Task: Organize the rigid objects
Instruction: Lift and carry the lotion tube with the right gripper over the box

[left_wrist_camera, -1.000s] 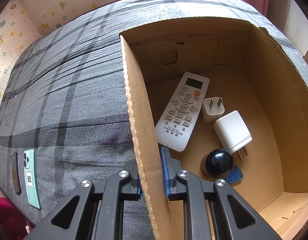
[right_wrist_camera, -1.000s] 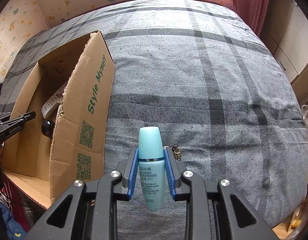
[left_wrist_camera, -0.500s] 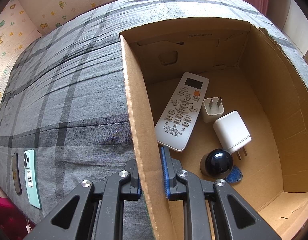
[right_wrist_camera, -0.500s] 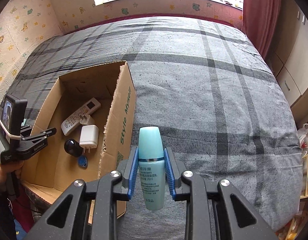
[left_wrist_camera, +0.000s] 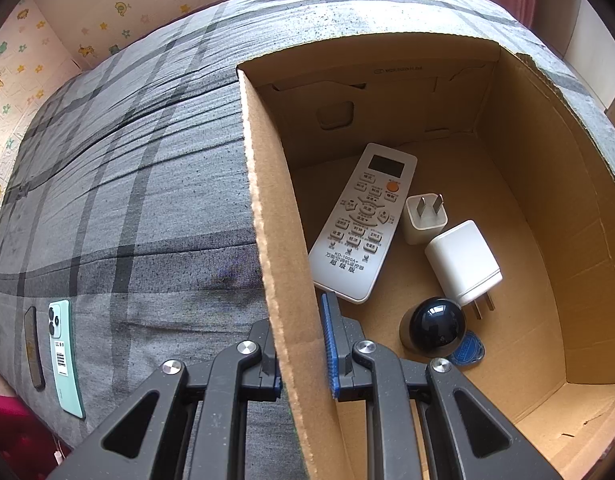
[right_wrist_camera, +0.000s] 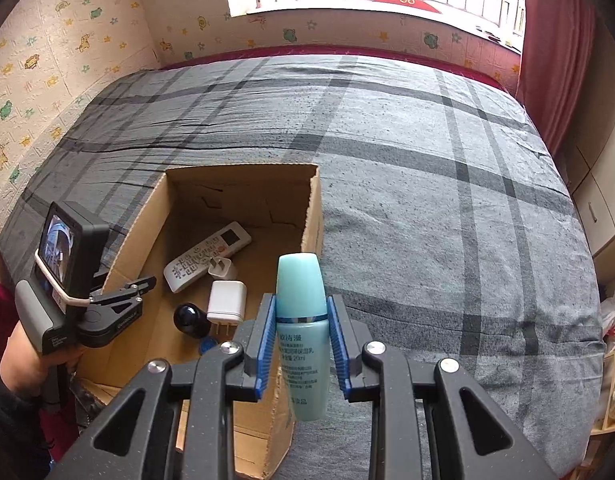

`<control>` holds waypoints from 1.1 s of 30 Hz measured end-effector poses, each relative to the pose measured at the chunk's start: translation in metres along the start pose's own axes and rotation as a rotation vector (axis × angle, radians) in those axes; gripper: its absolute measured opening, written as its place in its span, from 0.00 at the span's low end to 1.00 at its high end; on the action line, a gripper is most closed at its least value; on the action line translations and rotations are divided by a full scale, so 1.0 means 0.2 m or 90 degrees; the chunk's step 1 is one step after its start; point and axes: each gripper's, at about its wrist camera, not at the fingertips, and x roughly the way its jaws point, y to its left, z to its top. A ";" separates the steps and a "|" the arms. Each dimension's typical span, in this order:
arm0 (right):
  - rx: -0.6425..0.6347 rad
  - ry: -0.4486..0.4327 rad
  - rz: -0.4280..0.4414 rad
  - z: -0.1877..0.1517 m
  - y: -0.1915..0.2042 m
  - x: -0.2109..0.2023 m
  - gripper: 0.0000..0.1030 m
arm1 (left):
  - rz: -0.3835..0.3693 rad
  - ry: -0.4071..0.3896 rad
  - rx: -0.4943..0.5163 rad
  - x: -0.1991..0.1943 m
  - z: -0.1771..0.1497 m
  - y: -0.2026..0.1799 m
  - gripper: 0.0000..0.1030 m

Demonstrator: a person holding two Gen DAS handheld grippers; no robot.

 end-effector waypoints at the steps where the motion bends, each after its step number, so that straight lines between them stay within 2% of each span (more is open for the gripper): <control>1: -0.004 0.000 0.006 0.01 0.02 0.00 0.26 | 0.001 0.001 0.001 0.00 0.00 0.00 0.17; 14: -0.048 0.047 0.052 0.08 0.28 0.19 0.26 | -0.001 0.009 0.001 0.01 0.01 0.00 0.17; 33: -0.036 0.199 0.083 0.02 0.41 0.67 0.27 | -0.004 0.014 -0.004 0.02 0.02 0.01 0.17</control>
